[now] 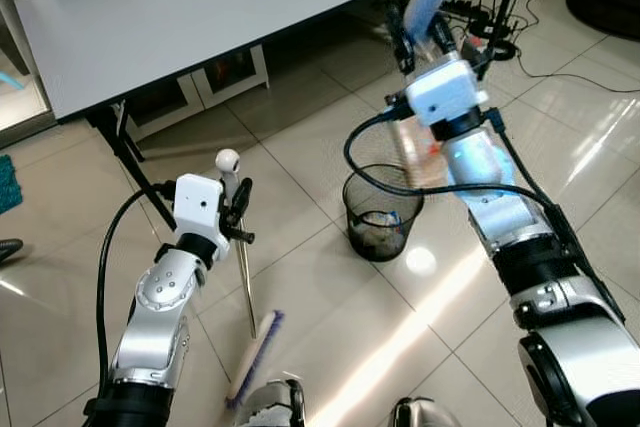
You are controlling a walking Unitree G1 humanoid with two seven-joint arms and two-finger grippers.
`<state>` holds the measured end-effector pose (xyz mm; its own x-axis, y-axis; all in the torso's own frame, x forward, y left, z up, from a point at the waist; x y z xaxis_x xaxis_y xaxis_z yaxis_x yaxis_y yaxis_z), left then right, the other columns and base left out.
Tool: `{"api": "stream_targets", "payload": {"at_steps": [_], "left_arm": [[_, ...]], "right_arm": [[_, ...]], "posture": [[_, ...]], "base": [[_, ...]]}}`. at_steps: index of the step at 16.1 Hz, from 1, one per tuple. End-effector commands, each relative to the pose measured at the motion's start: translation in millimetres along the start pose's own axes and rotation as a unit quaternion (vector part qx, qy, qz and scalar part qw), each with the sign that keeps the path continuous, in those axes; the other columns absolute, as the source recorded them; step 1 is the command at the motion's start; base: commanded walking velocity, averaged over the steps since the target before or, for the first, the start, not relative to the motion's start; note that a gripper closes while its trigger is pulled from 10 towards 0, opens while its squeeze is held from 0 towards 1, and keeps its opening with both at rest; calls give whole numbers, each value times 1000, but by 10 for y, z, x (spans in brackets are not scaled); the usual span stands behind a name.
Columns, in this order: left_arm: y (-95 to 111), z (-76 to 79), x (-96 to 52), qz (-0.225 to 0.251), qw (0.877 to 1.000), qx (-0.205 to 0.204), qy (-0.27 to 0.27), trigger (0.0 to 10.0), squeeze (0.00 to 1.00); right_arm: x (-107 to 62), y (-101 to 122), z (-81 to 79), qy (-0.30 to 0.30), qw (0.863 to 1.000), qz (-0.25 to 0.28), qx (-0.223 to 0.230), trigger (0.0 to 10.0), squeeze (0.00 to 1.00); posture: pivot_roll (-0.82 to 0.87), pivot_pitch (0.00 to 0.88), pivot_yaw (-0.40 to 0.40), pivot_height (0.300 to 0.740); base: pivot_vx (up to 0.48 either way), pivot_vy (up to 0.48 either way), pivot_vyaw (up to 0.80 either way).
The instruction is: Sweep floor
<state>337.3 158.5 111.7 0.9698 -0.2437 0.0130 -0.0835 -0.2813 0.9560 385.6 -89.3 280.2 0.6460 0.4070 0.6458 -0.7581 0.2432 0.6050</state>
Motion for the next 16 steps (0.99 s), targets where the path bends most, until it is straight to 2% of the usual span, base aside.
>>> {"api": "stream_targets", "payload": {"at_steps": [1,3,5,7,9,11,13,15,16], "left_arm": [[87,-47,9,13,1000,12,5,10000,0],[86,-28,23,12,1000,6,-1,10000,0],[70,0,32,10,1000,2,-8,10000,0],[-6,63,33,-6,1000,-4,-17,10000,0],[-70,40,16,-27,1000,-8,-2,10000,0],[-60,5,-7,-23,1000,-10,5,10000,0],[-46,-42,-36,-22,1000,-15,13,10000,0],[-52,-80,-66,-19,1000,-11,17,10000,0],[-67,-101,-77,-21,999,-14,22,10000,0]], "right_arm": [[139,201,85,-7,999,48,-19,10000,0],[194,342,365,-49,996,67,-23,10000,0],[179,372,516,-69,995,65,-28,10000,0],[-71,276,888,-115,992,-3,-42,10000,0],[-333,130,1070,-156,985,-71,-24,10000,0],[-579,-15,1186,-192,972,-132,-16,10000,0],[-921,-125,1290,-241,952,-188,-5,10000,0],[-1206,-229,1232,-245,939,-238,-27,10000,0],[-1374,-326,1125,-256,929,-267,7,10000,0]], "posture": [[73,117,113,740],[55,111,118,740],[39,104,120,740],[16,99,115,740],[9,95,105,740],[0,92,93,740],[-8,89,89,740],[-9,88,89,740],[-10,85,88,740]], "base": [[0,0,0],[0,0,0],[0,0,0],[0,0,0],[0,0,0],[0,0,0],[0,0,0],[0,0,0],[0,0,0]]}}
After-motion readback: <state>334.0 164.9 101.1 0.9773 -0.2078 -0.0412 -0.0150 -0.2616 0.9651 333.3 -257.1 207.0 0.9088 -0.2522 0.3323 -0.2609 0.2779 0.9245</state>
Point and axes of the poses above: a point about 5 cm out from each wrist's last joint towards the gripper, its own x axis pointing out of the wrist towards the gripper, its own y axis along the axis of the wrist's last joint, z = x × y, the point moved 5 cm from there along x, pointing out of the wrist towards the gripper, and after that the axes turned 11 degrees about x, right-handed, at the moved point
